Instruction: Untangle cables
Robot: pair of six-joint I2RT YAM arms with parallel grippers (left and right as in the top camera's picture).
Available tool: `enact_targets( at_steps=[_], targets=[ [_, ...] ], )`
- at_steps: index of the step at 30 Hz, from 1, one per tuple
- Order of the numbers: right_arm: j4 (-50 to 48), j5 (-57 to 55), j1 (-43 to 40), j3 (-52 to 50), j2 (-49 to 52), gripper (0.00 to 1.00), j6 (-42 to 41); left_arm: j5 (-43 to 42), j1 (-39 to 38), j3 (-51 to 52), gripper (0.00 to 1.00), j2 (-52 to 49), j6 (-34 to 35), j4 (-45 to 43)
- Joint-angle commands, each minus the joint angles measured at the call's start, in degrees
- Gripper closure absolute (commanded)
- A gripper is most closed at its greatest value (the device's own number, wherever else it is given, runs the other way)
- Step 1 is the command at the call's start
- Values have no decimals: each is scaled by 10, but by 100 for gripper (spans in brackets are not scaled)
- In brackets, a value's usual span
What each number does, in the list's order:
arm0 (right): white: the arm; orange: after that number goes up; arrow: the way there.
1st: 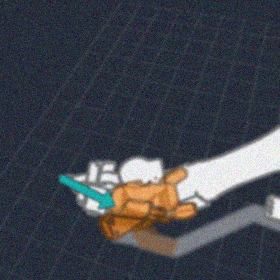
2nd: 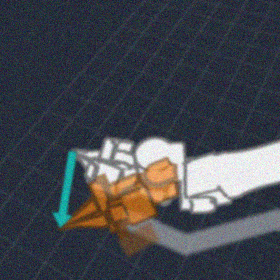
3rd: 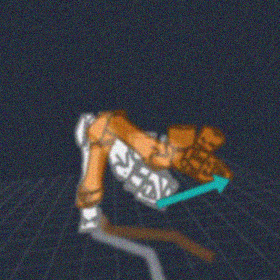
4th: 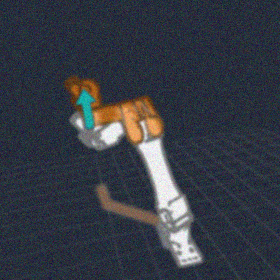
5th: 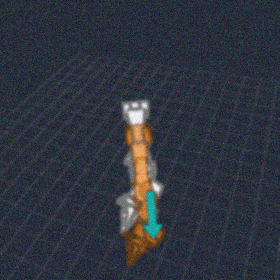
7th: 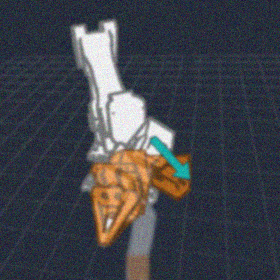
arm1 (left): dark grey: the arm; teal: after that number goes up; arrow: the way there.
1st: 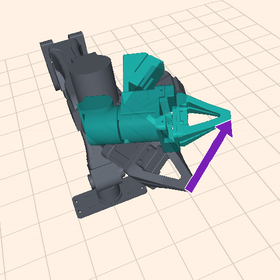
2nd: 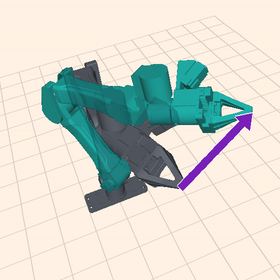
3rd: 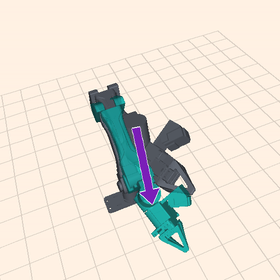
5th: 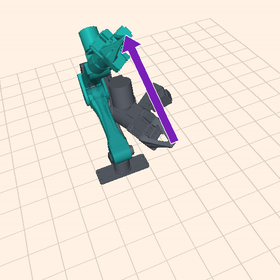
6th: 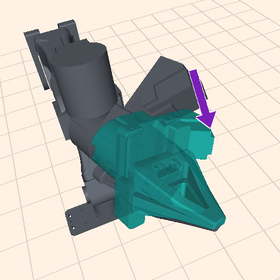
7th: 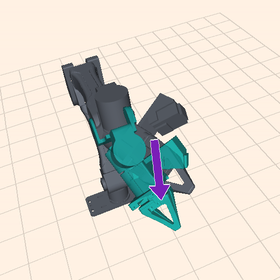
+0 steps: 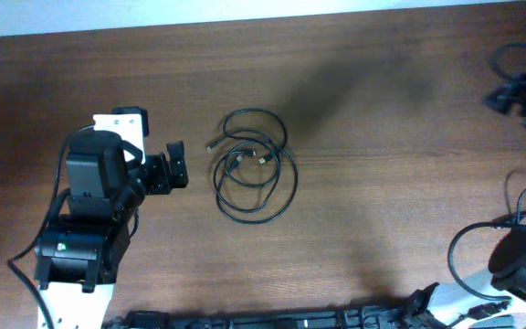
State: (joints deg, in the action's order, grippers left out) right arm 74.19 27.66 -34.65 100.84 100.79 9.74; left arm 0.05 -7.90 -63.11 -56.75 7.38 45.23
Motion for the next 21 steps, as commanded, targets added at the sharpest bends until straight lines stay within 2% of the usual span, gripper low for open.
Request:
enact_targets(
  at_steps=[1, 2, 9, 13, 18, 21],
  targets=[
    [-24, 10, 81, -47, 2, 1, 21, 4, 3, -4, 1, 1, 7, -1],
    [-44, 11, 120, -75, 3, 1, 21, 4, 3, -4, 1, 1, 7, -1],
    [-108, 12, 252, -178, 3, 1, 20, 4, 3, -4, 1, 1, 7, -1],
    [-184, 64, 336, -247, 3, 1, 15, 4, 3, -4, 1, 1, 7, -1],
    [-305, 79, 429, -302, 4, 1, -93, 4, 3, -4, 1, 1, 7, -1],
    [-351, 79, 479, -312, 9, 1, -118, 4, 3, -4, 1, 1, 7, -1]
  ],
)
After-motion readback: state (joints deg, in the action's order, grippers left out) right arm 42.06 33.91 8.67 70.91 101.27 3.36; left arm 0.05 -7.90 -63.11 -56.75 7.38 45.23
